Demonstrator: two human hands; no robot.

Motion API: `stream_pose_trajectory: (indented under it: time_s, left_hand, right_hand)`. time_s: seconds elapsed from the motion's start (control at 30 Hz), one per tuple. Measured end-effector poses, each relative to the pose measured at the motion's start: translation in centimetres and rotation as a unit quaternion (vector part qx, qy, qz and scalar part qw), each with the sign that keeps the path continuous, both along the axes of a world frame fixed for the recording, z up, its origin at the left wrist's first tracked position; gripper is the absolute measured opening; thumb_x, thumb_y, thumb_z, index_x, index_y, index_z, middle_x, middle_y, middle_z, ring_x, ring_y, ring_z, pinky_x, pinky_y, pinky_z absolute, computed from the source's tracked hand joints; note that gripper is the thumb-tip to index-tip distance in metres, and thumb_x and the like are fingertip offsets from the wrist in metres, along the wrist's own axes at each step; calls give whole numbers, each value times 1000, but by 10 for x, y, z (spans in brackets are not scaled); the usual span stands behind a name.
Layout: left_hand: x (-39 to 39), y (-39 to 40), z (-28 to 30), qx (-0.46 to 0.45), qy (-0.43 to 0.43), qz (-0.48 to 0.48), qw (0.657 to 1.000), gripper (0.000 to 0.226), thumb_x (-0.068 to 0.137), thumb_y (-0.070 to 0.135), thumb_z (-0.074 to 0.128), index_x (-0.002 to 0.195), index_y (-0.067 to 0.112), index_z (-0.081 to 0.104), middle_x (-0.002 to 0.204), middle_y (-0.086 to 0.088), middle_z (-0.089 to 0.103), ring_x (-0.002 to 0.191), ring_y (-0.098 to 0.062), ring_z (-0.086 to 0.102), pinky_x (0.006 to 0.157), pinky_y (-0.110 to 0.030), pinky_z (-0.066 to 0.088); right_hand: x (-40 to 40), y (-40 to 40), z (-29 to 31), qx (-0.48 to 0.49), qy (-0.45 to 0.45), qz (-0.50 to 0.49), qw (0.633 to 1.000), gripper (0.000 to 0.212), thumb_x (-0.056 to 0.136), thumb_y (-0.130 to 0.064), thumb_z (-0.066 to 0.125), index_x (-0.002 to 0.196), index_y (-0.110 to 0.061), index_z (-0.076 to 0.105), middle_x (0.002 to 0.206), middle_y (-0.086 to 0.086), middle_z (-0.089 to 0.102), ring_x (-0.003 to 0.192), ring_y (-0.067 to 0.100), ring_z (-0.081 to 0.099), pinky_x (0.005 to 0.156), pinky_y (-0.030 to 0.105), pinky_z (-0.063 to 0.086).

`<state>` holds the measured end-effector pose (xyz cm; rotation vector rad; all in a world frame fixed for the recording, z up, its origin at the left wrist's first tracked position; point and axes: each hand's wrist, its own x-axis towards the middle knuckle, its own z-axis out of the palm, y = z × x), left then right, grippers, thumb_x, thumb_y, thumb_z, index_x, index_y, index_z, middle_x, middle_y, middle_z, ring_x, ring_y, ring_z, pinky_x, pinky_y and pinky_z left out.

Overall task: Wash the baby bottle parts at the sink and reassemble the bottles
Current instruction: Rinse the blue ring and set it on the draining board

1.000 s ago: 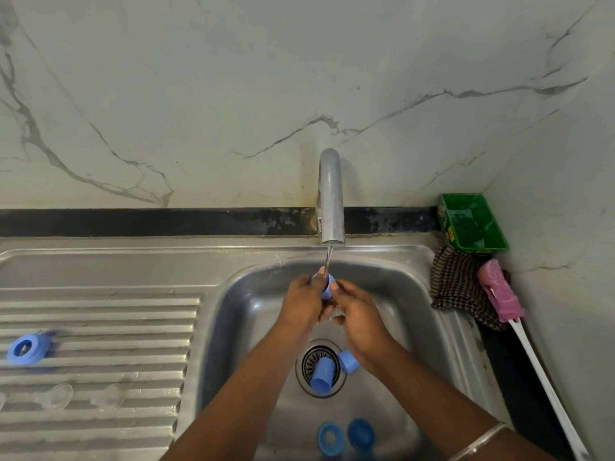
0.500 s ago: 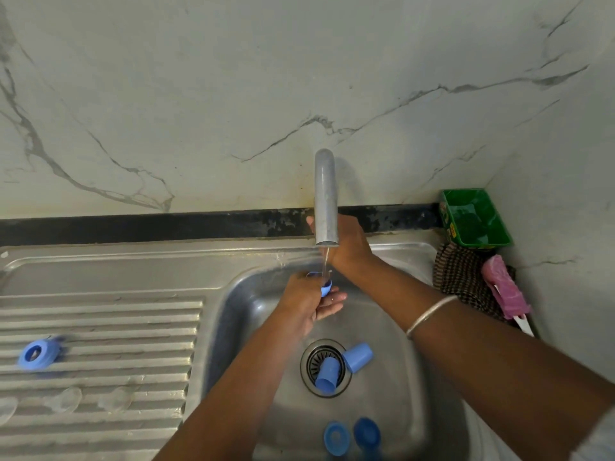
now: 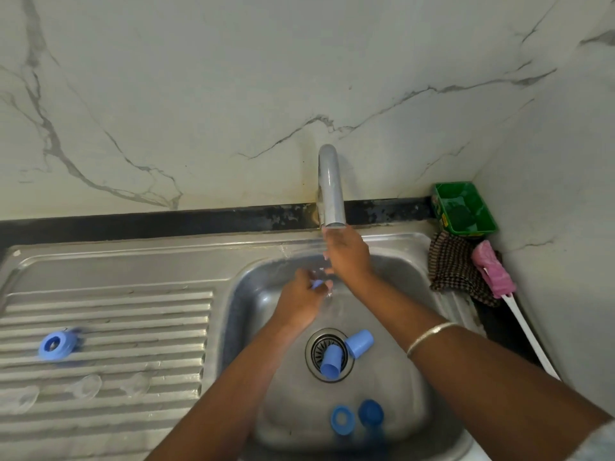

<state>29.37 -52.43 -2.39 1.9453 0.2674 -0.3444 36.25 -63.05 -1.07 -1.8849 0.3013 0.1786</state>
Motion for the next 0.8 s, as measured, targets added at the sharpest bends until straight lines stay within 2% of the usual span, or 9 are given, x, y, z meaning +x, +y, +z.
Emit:
stream_pose_trajectory:
  time_s: [0.07, 0.13, 0.27, 0.33, 0.4, 0.5, 0.63, 0.7, 0.8]
  left_hand:
    - [-12, 8, -2, 23, -34, -11, 999, 14, 92, 27, 68, 83, 33, 59, 77, 14, 64, 71, 4, 61, 60, -8, 43]
    - [-26, 16, -3, 25, -15, -18, 999, 13, 88, 28, 73, 83, 32, 62, 77, 14, 64, 71, 1, 60, 58, -4, 41]
    - [-59, 30, -8, 1, 19, -14, 1000, 26, 76, 20, 85, 93, 19, 65, 90, 2, 70, 83, -14, 65, 73, -20, 51]
    - [-75, 35, -9, -15, 37, 14, 999, 36, 73, 23, 88, 99, 11, 66, 94, -5, 72, 86, -18, 67, 83, -32, 53]
    - [-88, 39, -9, -24, 51, 33, 998, 43, 73, 27, 89, 103, 7, 67, 96, -7, 72, 89, -20, 68, 86, -34, 53]
    - [-111, 44, -10, -65, 55, 47, 995, 40, 73, 22, 89, 103, 4, 71, 97, -12, 75, 92, -23, 71, 89, -35, 54]
    - [-135, 42, -8, -209, 91, 75, 971, 24, 87, 10, 75, 107, -4, 72, 89, -12, 75, 82, -17, 71, 76, -23, 57]
    - [-146, 41, -4, -283, 117, 71, 949, 23, 98, 12, 61, 108, -7, 70, 92, -14, 75, 86, -16, 72, 76, -19, 57]
    - [-157, 38, -3, -258, 130, 41, 956, 23, 101, 11, 55, 108, -4, 71, 100, -20, 73, 93, -21, 70, 84, -23, 58]
  right_hand:
    - [-27, -6, -10, 15, 28, 12, 999, 53, 95, -24, 63, 145, -29, 47, 129, 3, 60, 108, 27, 65, 90, 51, 57]
    - [-59, -13, -16, 56, 64, 31, 996, 62, 89, -2, 60, 144, -28, 48, 119, 4, 61, 97, 25, 67, 82, 45, 59]
    - [-122, -19, -12, 91, 109, 104, 984, 58, 84, 14, 58, 126, -26, 60, 108, 10, 65, 85, 25, 66, 65, 35, 55]
    - [-145, -18, -11, 79, 98, 114, 985, 53, 84, 17, 57, 126, -13, 64, 108, 17, 68, 88, 28, 66, 72, 37, 57]
    - [-162, -19, -13, 21, 68, 140, 988, 51, 82, 19, 56, 126, -5, 64, 110, 19, 70, 96, 31, 69, 89, 41, 57]
    - [-185, -17, -12, 4, 35, 159, 987, 37, 80, 7, 74, 117, 0, 69, 105, 14, 74, 97, 25, 71, 91, 32, 56]
    - [-201, -16, -14, -11, 22, 161, 987, 25, 76, -14, 86, 96, -4, 74, 88, -3, 78, 81, 11, 73, 75, 21, 57]
    - [-206, -19, -15, -63, 22, 163, 984, 26, 73, -25, 89, 84, -6, 74, 72, -4, 72, 64, 5, 64, 64, 18, 51]
    - [-213, -26, -17, -118, 14, 199, 973, 32, 70, -35, 89, 79, -11, 70, 64, -6, 63, 58, 3, 54, 59, 18, 47]
